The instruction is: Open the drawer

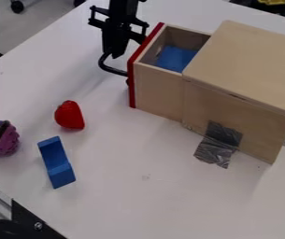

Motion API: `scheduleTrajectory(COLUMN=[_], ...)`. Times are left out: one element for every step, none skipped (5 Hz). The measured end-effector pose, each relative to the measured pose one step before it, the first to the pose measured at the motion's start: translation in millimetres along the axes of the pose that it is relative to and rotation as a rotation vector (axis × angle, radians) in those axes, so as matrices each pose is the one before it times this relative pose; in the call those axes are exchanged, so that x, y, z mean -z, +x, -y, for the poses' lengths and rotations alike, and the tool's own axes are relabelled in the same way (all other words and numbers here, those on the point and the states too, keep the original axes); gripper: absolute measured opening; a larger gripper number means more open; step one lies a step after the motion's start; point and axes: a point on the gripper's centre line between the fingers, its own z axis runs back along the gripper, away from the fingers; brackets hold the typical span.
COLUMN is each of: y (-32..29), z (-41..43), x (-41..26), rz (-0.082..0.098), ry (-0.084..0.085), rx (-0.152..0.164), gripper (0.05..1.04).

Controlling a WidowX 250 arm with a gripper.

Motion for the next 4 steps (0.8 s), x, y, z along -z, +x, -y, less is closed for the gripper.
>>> scheduleTrajectory(y=[1.39,5.33,5.87,6.38], z=[-3.76,-8.32,0.21,-0.43], x=[0.30,-10.45,-1.11,-0.83], rz=[0.0125,0.0324,-0.0014,0.0065], ry=[-0.0003,0.0022,-0.0107,-0.0012], rx=[0.0155,0.0012,0.0074,0.0089], gripper=[0.122,0.122,0.122,0.122])
